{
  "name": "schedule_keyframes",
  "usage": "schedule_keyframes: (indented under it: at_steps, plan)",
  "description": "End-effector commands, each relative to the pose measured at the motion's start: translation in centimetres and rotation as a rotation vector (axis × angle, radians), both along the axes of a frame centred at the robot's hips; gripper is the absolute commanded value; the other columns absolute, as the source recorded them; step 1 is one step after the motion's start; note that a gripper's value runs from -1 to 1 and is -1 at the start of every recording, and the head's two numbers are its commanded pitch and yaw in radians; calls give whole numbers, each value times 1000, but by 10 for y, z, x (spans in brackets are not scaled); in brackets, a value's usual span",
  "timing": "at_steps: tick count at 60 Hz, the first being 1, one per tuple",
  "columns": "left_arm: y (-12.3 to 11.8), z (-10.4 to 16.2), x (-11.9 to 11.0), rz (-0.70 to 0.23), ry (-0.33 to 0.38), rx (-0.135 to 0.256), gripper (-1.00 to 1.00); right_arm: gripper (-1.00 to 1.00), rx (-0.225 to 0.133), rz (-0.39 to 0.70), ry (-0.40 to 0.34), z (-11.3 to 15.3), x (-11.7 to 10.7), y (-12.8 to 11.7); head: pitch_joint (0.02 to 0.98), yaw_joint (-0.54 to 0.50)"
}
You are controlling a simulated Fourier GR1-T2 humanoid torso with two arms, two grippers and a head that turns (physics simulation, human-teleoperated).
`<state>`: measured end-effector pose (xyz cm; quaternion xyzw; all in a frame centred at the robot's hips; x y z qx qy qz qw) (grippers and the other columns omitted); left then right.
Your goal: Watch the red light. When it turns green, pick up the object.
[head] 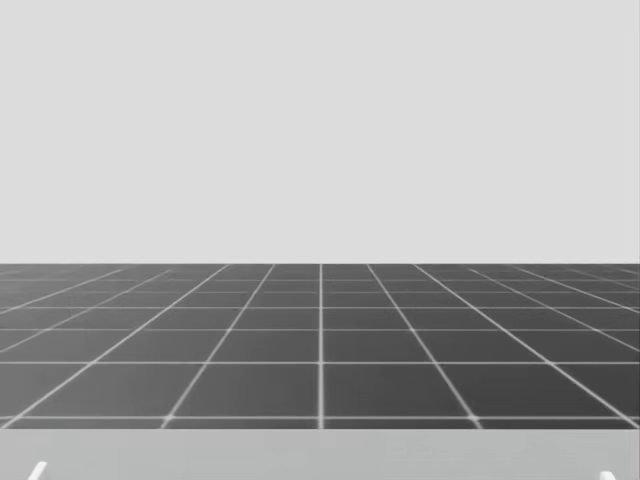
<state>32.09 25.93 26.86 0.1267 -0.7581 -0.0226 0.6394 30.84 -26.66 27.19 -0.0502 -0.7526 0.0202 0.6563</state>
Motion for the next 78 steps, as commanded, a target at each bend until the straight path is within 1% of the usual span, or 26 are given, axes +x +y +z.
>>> schedule_keyframes:
  at_steps: [1,2,3,4,6,8,9,11,12,15,17,25,27,34,35,47,59,78]
  plan:
    - [2,-4,2,2,10,11,-1000,-1000,19,-32,-4,-5,0,-2,94,1]
    - [2,-4,2,2,10,12,-1000,-1000,9,-10,1,-5,1,-2,95,0]
    - [2,-4,2,1,10,12,-1000,-1000,-6,-11,2,-5,0,-2,96,0]
    - [2,-4,2,1,10,12,-1000,-1000,-9,0,11,-5,1,-2,99,0]
    - [2,-4,2,0,9,12,-1000,-1000,-3,12,20,-5,1,-2,105,0]
    - [2,-4,2,-2,9,13,-1000,-1000,-13,43,49,-4,1,-2,117,1]
    - [2,-4,2,-2,9,13,-1000,-1000,-15,41,52,-4,1,-2,122,1]
    - [2,-4,2,-2,9,14,-1000,-1000,-7,40,60,-4,2,-3,134,2]
    - [2,-4,2,-2,7,14,-1000,-1000,-3,37,60,-4,2,-3,157,4]
    - [2,-4,2,-3,7,16,-1000,-1000,-9,29,56,-4,2,-3,182,6]
    - [2,-4,2,-4,6,17,-1000,-1000,-1,24,53,-3,2,-4,208,9]
    - [1,-5,3,-4,5,27,-1000,-1000,3,5,49,-3,2,-3,294,18]
    - [1,-5,3,-4,5,29,-1000,-1000,0,3,47,-3,2,-3,329,16]
    - [1,-5,3,-6,5,34,-1000,-1000,-2,5,46,-4,3,-3,408,5]
    - [1,-5,3,-8,4,33,-1000,-1000,-4,4,47,-4,3,-3,434,4]
    - [-1,-5,3,-17,6,42,-1000,-1000,-6,6,48,-4,4,-3,541,32]
    - [-3,-5,2,-24,7,47,-1000,-1000,-10,4,49,-5,4,-3,598,41]
    - [-5,-6,1,-40,7,49,-1000,-1000,-20,3,48,-5,4,-1,605,51]
